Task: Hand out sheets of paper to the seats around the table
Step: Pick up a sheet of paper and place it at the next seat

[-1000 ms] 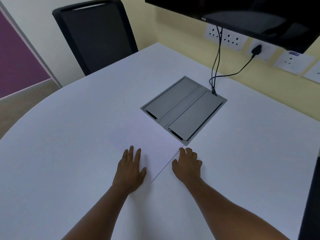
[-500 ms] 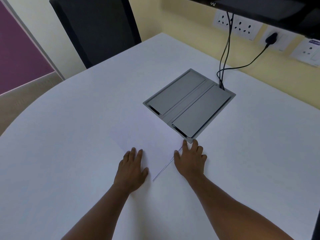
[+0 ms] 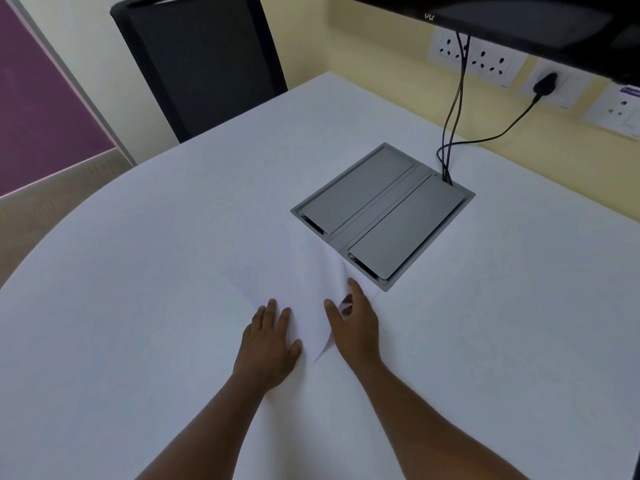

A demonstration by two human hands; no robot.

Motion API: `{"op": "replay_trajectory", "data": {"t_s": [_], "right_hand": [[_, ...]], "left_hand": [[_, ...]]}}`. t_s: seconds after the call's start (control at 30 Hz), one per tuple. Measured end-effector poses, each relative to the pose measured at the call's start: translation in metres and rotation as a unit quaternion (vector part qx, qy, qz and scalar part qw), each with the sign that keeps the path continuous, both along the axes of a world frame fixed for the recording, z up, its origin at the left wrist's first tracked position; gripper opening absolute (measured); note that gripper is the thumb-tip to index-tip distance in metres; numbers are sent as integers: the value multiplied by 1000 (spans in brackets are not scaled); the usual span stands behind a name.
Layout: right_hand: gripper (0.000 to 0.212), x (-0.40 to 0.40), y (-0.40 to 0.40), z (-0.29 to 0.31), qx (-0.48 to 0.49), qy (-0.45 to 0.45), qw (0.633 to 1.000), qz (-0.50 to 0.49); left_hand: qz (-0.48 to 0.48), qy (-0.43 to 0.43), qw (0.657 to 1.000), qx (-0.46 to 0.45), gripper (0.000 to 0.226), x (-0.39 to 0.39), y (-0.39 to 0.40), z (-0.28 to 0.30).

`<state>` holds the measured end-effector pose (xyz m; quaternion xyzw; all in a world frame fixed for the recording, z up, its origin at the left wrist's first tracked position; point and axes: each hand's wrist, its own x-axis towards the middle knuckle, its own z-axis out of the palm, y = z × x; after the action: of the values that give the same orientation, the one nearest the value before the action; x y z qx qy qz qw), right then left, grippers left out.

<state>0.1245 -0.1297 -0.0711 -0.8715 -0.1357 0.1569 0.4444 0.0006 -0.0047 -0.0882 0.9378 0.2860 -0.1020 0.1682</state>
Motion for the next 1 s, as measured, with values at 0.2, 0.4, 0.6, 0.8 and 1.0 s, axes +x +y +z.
{"op": "replay_trajectory", "data": {"t_s": [0.2, 0.4, 0.6, 0.8, 1.0], "right_hand": [[76, -35, 17, 1, 86, 152, 967, -187], [17, -23, -3, 11, 72, 96, 977, -174], [11, 14, -53, 34, 166, 63, 962, -208], [16, 53, -120, 50, 249, 81, 924, -278], [15, 86, -182, 54, 249, 98, 915, -301]], "left_hand": [[-6, -3, 1000, 4, 72, -2, 1, -3], [60, -93, 994, -23, 76, -2, -1, 10], [257, -258, 915, -173, 64, 28, -23, 38], [406, -272, 732, -475, 46, 78, -64, 64], [405, -261, 663, -574, 21, 125, -102, 72]]}}
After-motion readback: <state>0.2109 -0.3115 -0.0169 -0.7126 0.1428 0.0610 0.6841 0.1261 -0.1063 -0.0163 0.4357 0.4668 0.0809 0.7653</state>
